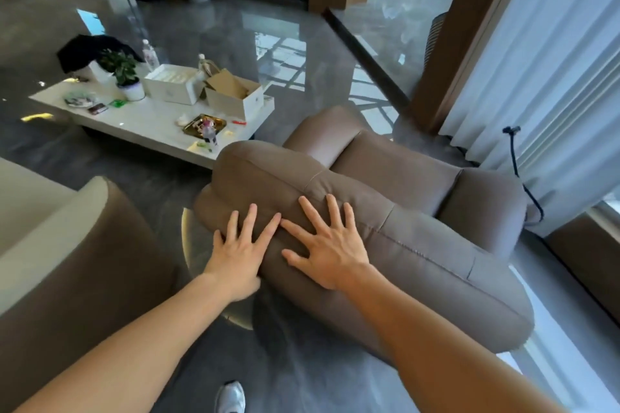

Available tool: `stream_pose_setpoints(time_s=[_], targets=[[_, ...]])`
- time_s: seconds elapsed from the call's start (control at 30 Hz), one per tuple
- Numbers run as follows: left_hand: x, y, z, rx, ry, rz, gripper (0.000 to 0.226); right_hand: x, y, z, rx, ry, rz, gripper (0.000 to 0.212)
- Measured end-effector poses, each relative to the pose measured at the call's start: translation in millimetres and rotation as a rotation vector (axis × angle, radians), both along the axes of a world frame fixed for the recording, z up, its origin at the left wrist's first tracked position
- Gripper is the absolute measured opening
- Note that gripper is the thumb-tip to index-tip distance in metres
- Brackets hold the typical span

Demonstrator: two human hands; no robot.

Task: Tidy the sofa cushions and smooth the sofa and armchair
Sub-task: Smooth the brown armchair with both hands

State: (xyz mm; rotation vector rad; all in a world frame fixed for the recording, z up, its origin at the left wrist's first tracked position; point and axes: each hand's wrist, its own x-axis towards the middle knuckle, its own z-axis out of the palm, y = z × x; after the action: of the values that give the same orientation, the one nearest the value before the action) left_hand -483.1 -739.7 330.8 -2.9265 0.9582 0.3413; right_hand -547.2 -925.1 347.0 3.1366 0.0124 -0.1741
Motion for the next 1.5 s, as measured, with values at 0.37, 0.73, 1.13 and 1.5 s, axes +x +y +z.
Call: stream_pose_setpoints(time_s=[0.37,0.73,1.13,1.5], targets=[[-76,-73,47,-0.118,-0.052,-0.404,0.064,-146,-109,23,0.061,0.083,-0.297,0.108],[-148,-229,45,0.022,0.121,-0.223,0.117,-237,-242,53,0.277,0.234,-0.556,0.094],[-225,-420,62,0.089,0.174,-0.242,0.141,-283,-414,54,0.186,0.197,-0.361,0.103],[-248,-589,24,-0.234,-0.025,-0.178,0.136,-252,-591,44,0.066,0.176,-0.09,0.126]])
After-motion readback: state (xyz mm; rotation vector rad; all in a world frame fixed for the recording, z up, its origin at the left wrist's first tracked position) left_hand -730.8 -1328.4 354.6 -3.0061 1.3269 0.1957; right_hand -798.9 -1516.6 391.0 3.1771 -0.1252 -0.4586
